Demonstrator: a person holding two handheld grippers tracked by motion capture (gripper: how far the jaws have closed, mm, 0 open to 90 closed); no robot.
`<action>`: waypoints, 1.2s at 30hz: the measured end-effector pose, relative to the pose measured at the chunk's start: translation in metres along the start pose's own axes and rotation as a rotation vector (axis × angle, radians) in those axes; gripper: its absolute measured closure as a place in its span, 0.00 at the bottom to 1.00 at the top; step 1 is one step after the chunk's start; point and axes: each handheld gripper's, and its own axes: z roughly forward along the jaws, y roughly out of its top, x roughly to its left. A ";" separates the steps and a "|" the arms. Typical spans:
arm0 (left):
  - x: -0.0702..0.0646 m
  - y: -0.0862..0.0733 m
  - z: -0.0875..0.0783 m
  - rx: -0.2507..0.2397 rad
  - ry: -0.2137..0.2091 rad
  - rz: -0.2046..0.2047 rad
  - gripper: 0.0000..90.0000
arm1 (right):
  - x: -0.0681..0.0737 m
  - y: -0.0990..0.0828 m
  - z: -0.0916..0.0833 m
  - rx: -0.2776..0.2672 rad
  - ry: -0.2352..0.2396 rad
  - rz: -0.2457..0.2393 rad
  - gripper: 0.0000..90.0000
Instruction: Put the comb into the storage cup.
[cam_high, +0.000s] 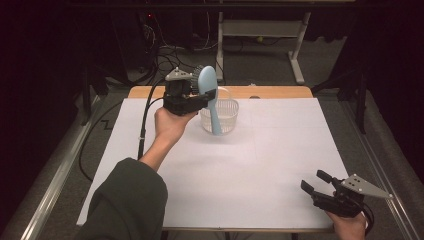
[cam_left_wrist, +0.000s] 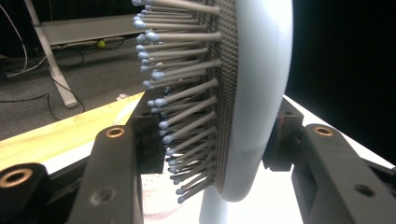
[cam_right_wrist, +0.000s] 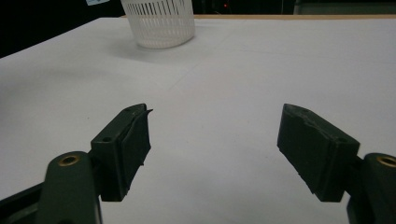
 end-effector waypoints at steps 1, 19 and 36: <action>0.000 0.001 0.001 0.000 0.002 0.000 0.55 | 0.000 0.000 0.000 0.000 0.000 -0.001 0.29; 0.007 0.019 0.019 -0.016 0.050 -0.019 0.55 | 0.000 0.000 0.000 -0.001 0.004 0.002 0.29; 0.013 0.032 0.035 -0.031 0.089 -0.030 0.55 | 0.000 0.000 0.001 0.000 0.010 0.002 0.29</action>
